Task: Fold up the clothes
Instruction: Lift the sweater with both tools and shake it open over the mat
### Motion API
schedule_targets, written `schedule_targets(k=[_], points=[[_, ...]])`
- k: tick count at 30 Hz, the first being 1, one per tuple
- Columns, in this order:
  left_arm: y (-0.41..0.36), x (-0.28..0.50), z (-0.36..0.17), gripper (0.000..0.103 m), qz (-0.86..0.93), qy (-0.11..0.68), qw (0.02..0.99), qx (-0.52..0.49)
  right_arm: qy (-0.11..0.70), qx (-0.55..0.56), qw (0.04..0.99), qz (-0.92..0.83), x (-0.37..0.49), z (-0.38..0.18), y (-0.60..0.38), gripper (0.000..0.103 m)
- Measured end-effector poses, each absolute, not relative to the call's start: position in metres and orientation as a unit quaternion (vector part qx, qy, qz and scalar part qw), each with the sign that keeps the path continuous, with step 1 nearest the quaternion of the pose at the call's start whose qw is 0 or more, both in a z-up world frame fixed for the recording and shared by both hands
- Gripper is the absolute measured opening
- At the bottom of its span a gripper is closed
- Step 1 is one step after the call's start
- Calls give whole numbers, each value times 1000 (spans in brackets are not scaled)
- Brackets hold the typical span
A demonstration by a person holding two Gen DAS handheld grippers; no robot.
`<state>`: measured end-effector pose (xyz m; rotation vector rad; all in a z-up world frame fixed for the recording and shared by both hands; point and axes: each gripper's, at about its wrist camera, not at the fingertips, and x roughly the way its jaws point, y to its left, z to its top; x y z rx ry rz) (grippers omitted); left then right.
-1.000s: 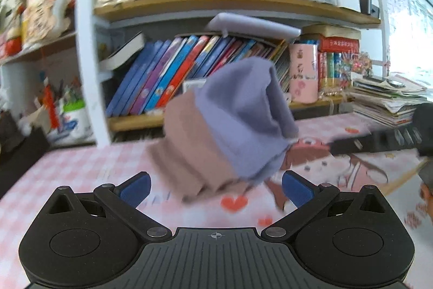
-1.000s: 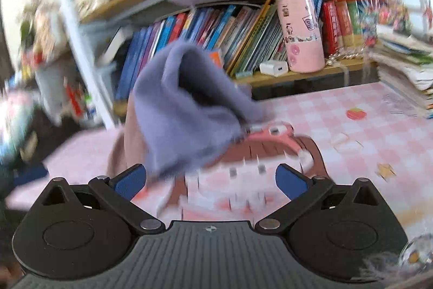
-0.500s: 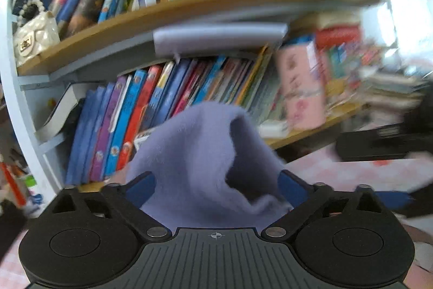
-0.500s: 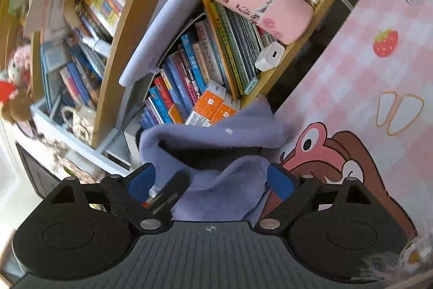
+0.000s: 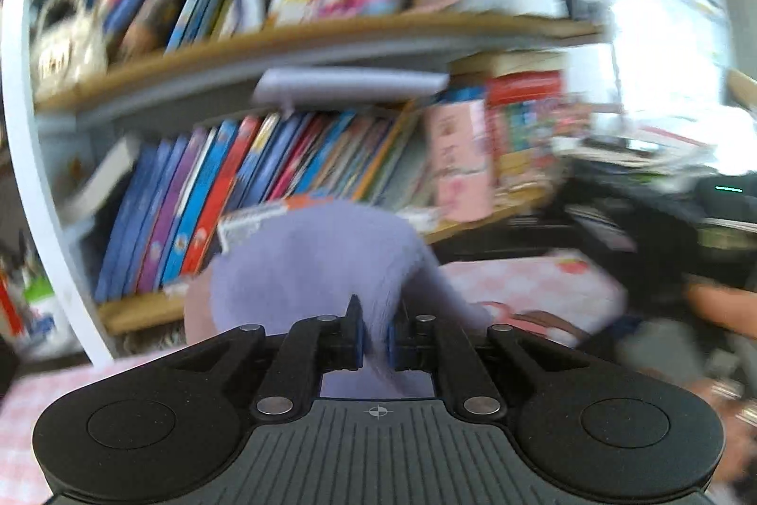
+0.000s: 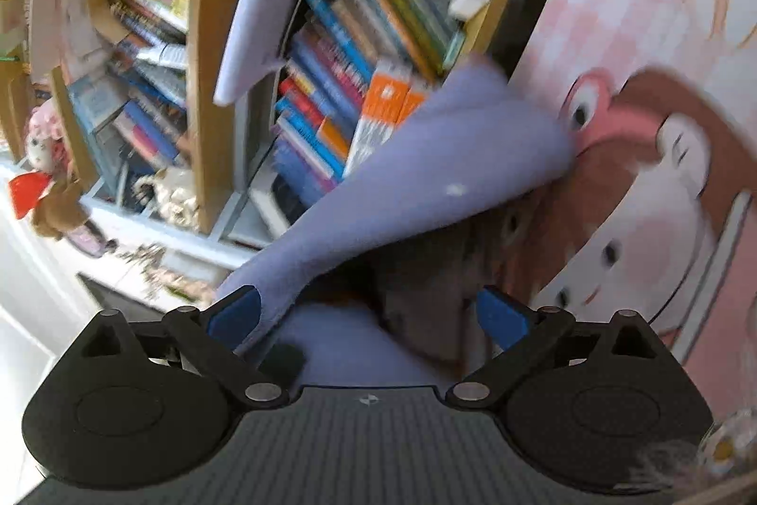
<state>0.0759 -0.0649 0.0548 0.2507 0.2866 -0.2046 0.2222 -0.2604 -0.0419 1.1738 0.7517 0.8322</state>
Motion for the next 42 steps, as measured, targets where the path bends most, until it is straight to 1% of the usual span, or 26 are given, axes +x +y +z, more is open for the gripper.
schedule_targets(k=[2, 4, 6, 10, 11, 13, 15, 16, 17, 18, 19, 20, 23, 24, 25, 26, 27, 28, 29, 30, 31, 33, 36, 38, 41, 42], points=[[-69, 54, 60, 6, -108, 132, 975, 140, 341, 535, 670, 385, 219, -45, -255, 99], [-72, 38, 62, 5, -110, 126, 973, 158, 347, 558, 646, 388, 217, -51, -251, 99], [-68, 35, 58, 5, -99, 137, 971, 168, 348, 572, 632, 390, 215, -55, -249, 99], [-59, 33, 46, 6, -69, 162, 969, 176, 343, 581, 641, 367, 216, -60, -252, 97], [-58, 34, 42, 13, -61, 169, 967, 179, 342, 585, 640, 362, 217, -62, -254, 96], [-55, 40, 32, 14, -46, 185, 964, 187, 338, 594, 637, 358, 219, -64, -256, 95], [-51, 49, 26, 19, -35, 200, 962, 185, 337, 594, 636, 359, 220, -65, -256, 95], [-50, 54, 23, 25, -29, 206, 961, 184, 338, 592, 637, 360, 221, -64, -255, 95], [-48, 58, 20, 25, -23, 213, 960, 182, 338, 589, 639, 361, 221, -64, -254, 95], [-46, 63, 17, 25, -17, 219, 959, 181, 339, 587, 640, 363, 221, -64, -254, 95], [-44, 65, 17, 13, -22, 224, 960, 169, 340, 584, 641, 364, 221, -64, -253, 94], [-42, 63, 19, 5, -37, 224, 961, 155, 340, 582, 644, 363, 221, -64, -253, 93], [-53, 41, 26, 4, -88, 203, 960, 172, 343, 573, 652, 358, 222, -64, -252, 82], [-57, 32, 29, 4, -111, 199, 957, 177, 344, 569, 658, 352, 222, -64, -253, 74], [-59, 24, 32, 4, -130, 200, 955, 175, 347, 563, 669, 340, 222, -64, -254, 57], [-61, 18, 35, 4, -143, 201, 954, 172, 355, 545, 691, 315, 221, -63, -256, 45], [-63, 10, 37, 4, -156, 200, 952, 170, 363, 528, 711, 291, 220, -62, -258, 27], [-65, 4, 39, 4, -163, 200, 951, 171, 370, 524, 717, 275, 221, -63, -262, 17], [-67, -1, 41, 4, -167, 201, 949, 175, 376, 521, 721, 260, 222, -64, -265, 13], [-68, -6, 45, 4, -169, 198, 950, 175, 371, 547, 702, 265, 223, -67, -272, 9], [-68, -10, 49, 4, -171, 193, 950, 174, 355, 576, 679, 283, 223, -64, -279, 9], [-62, -27, 74, 4, -211, 144, 956, 147, 287, 609, 654, 345, 219, -39, -297, 8], [-52, -56, 115, 4, -277, 59, 954, 97, 112, 591, 653, 461, 190, 23, -326, 8], [-43, -70, 134, 4, -312, 17, 948, 60, -13, 549, 667, 503, 158, 64, -344, 8], [-20, -78, 142, 4, -343, -8, 939, -3, -100, 502, 674, 533, 128, 111, -355, 9], [-13, -80, 145, 4, -353, -16, 935, -24, -103, 483, 685, 536, 123, 126, -351, 9]])
